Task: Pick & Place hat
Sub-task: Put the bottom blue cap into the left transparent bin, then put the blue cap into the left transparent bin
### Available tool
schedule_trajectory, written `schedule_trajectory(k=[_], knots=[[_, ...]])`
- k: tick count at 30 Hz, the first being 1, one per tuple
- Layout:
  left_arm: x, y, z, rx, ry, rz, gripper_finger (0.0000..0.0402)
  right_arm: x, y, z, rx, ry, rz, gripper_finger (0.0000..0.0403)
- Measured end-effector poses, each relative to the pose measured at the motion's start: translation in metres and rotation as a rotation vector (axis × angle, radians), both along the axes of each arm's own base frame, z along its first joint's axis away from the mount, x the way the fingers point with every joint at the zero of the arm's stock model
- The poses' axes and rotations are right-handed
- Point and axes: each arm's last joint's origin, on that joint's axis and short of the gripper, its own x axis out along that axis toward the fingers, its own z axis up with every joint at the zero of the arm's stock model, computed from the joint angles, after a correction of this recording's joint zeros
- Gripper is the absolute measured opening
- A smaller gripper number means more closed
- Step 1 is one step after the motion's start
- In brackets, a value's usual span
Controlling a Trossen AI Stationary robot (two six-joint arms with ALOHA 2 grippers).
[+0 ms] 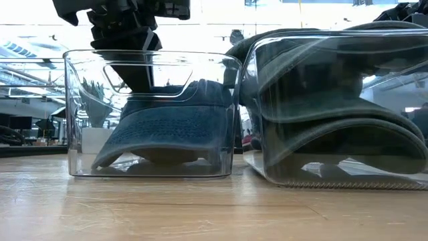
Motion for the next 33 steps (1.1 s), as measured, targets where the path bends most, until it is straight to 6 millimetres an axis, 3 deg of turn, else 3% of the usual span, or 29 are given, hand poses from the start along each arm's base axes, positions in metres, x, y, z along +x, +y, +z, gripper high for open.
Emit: schedule_trajectory(k=[9,22,29,33], knots=[[-0.009,0.005,0.030,-0.035,-0.098,0.012,0.0088,0.000,0.000,0.000,0.000,0.000,0.000,0.0000],[-0.045,0.031,0.109,0.072,-0.410,0.059,0.0088,0.000,0.000,0.000,0.000,0.000,0.001,0.0000],[-0.058,0.060,0.135,0.257,-0.561,0.251,0.0088,0.000,0.000,0.000,0.000,0.000,0.000,0.0000],[-0.051,0.098,0.138,0.397,-0.521,0.316,0.0088,0.000,0.000,0.000,0.000,0.000,0.001,0.0000]])
